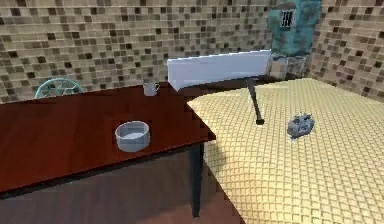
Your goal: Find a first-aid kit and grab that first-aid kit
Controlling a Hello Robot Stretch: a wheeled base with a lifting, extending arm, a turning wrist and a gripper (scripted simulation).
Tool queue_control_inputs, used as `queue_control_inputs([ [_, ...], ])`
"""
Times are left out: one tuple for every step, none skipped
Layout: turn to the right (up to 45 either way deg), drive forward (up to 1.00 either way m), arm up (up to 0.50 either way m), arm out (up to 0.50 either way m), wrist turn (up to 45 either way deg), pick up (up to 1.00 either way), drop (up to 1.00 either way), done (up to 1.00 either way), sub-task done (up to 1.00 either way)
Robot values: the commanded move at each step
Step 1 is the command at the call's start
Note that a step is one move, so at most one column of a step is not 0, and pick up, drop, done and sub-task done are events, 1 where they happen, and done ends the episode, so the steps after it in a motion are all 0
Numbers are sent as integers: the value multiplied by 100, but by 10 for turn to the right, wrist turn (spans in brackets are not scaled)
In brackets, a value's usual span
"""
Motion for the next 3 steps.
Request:
queue_control_inputs([
  [0, 70, 0, 0, 0, 0, 0, 0, 0],
  [-300, 0, 0, 0, 0, 0, 0, 0, 0],
  [0, 0, 50, 0, 0, 0, 0, 0, 0],
])
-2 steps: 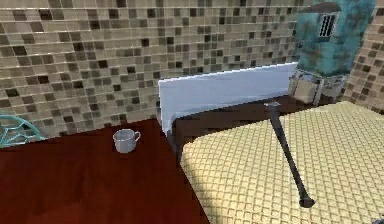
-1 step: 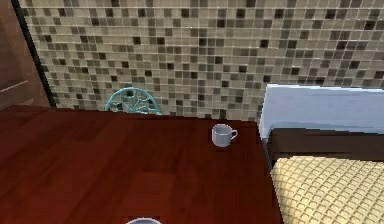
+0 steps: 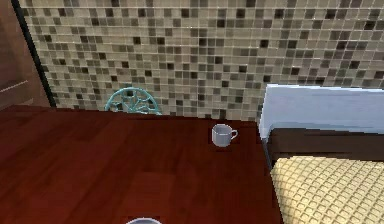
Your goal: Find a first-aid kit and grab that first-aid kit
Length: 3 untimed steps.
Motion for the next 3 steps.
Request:
queue_control_inputs([
  [0, 0, 32, 0, 0, 0, 0, 0, 0],
  [0, 0, 0, 48, 0, 0, 0, 0, 0],
  [0, 0, 0, 0, 450, 0, 0, 0, 0],
])
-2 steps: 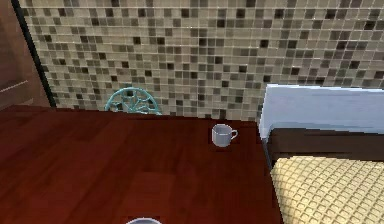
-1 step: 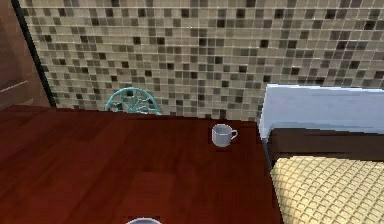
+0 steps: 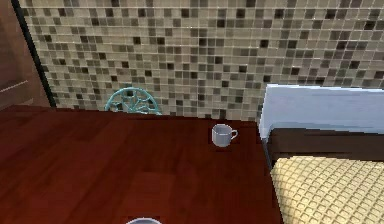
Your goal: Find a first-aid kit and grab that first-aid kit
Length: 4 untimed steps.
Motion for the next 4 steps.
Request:
queue_control_inputs([
  [0, 0, 0, 0, 450, 0, 0, 0, 0],
  [0, 0, 0, 0, 450, 0, 0, 0, 0],
  [0, 0, 0, 0, 240, 0, 0, 0, 0],
  [0, 0, -30, 0, 0, 0, 0, 0, 0],
])
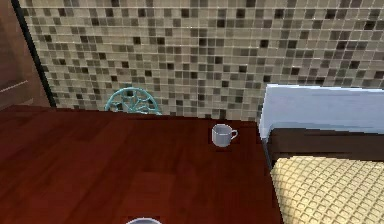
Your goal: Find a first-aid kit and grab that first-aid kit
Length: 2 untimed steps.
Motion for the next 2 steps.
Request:
queue_control_inputs([
  [0, 0, 0, 0, 0, 100, 0, 0, 0],
  [0, 0, 10, 0, 0, 0, 0, 0, 0],
])
